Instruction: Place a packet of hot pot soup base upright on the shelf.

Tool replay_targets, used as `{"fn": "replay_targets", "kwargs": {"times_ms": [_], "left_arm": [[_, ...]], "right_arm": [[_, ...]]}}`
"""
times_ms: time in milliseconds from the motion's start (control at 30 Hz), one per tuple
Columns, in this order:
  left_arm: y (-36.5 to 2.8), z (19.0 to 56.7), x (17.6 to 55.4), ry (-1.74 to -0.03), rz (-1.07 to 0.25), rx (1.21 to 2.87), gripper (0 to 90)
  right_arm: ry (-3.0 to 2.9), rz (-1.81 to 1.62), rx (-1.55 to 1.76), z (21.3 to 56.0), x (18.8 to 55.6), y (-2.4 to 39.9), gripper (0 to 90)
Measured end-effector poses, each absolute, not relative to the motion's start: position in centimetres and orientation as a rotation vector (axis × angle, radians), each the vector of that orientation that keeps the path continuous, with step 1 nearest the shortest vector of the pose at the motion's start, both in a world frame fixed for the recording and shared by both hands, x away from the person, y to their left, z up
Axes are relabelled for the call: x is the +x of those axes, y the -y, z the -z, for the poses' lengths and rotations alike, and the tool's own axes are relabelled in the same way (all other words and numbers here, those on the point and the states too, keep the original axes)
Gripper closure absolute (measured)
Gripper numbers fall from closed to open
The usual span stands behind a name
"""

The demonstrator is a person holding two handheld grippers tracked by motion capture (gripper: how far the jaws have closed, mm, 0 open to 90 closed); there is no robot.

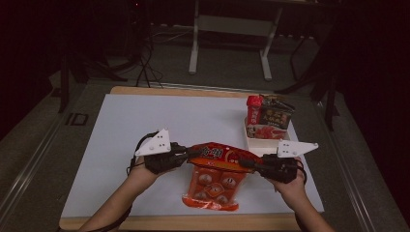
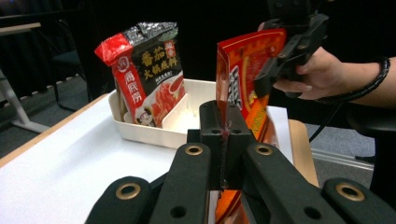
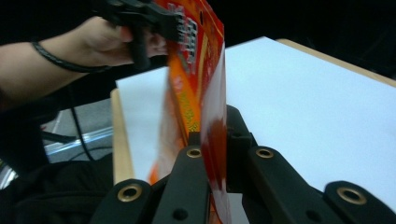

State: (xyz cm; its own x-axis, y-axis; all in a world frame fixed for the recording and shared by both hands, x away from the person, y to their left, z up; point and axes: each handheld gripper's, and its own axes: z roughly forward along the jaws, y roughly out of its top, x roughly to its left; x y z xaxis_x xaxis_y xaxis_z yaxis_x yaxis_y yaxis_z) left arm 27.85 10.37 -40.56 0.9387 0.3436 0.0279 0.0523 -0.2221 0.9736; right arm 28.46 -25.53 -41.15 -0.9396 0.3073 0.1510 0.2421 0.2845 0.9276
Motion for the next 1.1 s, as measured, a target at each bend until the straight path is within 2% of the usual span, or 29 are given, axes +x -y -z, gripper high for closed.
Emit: {"fn": "replay_targets", "kwargs": {"times_ms": [433, 633, 667, 700, 733, 767, 867, 900, 933, 967, 1100], "left_arm": [[-11.0, 39.0, 28.3, -0.311, -0.299, 1.748, 89.8], [-10.9, 38.8, 28.6, -0.338, -0.292, 1.687, 84.7], [-10.9, 38.7, 28.6, -0.342, -0.282, 1.678, 81.3], [-10.9, 38.7, 28.6, -0.342, -0.282, 1.678, 73.6], [-10.8, 38.5, 28.5, -0.346, -0.303, 1.671, 73.6], [-10.8, 38.5, 28.4, -0.346, -0.312, 1.668, 69.2], [-10.8, 38.4, 28.2, -0.377, -0.331, 1.679, 44.0], [-10.8, 38.4, 28.2, -0.377, -0.331, 1.679, 39.6], [-11.1, 38.5, 28.2, -0.417, -0.325, 1.688, 39.6], [-11.2, 38.6, 28.2, -0.425, -0.326, 1.694, 26.0], [-12.1, 39.5, 28.0, -0.475, -0.310, 1.669, 14.1]], "right_arm": [[-2.401, -1.750, 0.478, 37.7, 27.9, 24.9, 90.0], [-2.358, -1.735, 0.449, 36.2, 28.1, 24.9, 90.0], [-2.354, -1.744, 0.448, 35.9, 28.1, 25.0, 90.0], [-2.354, -1.744, 0.448, 35.9, 28.1, 25.0, 90.0], [-2.347, -1.744, 0.434, 35.6, 28.1, 25.0, 90.0], [-2.330, -1.746, 0.426, 35.1, 28.1, 25.1, 90.0], [-2.309, -1.760, 0.420, 34.2, 28.2, 25.3, 90.0], [-2.309, -1.760, 0.420, 34.2, 28.2, 25.3, 90.0], [-2.306, -1.762, 0.419, 34.0, 28.3, 25.4, 90.0], [-2.281, -1.758, 0.421, 33.3, 28.4, 25.9, 90.0], [-2.236, -1.766, 0.438, 32.2, 28.7, 26.8, 90.0]]}}
